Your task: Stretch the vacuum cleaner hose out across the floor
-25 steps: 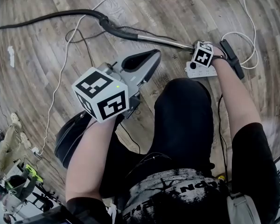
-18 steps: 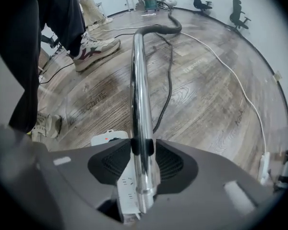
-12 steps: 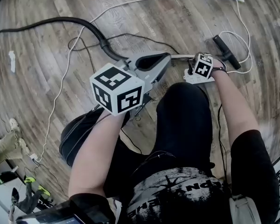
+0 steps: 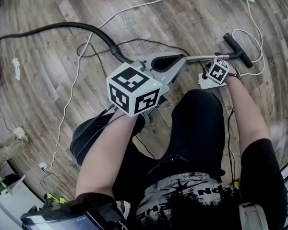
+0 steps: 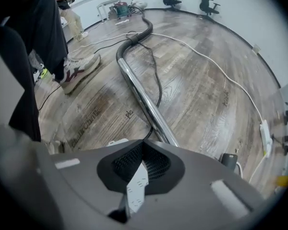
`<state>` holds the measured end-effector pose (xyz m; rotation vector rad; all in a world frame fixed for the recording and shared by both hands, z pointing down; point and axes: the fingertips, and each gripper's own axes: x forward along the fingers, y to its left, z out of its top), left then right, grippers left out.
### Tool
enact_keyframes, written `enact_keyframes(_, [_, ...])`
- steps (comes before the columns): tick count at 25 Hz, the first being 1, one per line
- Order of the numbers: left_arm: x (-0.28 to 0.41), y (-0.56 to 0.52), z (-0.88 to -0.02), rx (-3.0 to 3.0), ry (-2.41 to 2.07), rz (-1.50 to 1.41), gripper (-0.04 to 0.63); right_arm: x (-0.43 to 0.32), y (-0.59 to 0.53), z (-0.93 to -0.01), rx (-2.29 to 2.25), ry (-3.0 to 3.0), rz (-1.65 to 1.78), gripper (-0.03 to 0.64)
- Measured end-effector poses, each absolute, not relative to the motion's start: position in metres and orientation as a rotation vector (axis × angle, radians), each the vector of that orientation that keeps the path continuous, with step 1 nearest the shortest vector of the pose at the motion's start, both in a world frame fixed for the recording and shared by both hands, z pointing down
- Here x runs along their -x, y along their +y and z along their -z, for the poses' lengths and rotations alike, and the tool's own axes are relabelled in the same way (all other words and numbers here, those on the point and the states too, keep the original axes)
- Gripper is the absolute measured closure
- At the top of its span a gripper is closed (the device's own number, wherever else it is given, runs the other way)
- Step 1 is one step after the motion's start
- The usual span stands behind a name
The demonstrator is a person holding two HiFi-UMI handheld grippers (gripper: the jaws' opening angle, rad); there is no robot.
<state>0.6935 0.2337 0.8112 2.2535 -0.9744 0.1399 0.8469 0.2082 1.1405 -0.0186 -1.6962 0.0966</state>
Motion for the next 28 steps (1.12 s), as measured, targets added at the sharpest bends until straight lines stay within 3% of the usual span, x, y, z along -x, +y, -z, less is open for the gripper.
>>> enact_keyframes(5, [-0.661, 0.214, -0.788, -2.391, -1.044, -0.201, 0.595, -0.815, 0.208, -1.072, -0.091, -1.798, -0.219, 0.611])
enact_keyframes(9, [-0.617, 0.207, -0.741, -2.279, -1.190, -0.013, 0.594, -0.795, 0.211, -0.961, -0.160, -1.950, -0.292, 0.611])
enact_keyframes(13, [-0.590, 0.218, -0.672, -2.235, -1.299, -0.040, 0.595, -0.786, 0.214, -0.840, -0.223, -2.076, -0.350, 0.611])
enact_keyframes(23, [-0.601, 0.303, -0.435, -2.226, -1.433, -0.132, 0.595, -0.780, 0.249, -0.509, -0.256, -2.459, -0.449, 0.611])
enact_keyframes(28, [-0.618, 0.316, -0.340, -2.268, -1.493, -0.178, 0.595, -0.783, 0.263, -0.393, -0.267, -2.599, -0.407, 0.611])
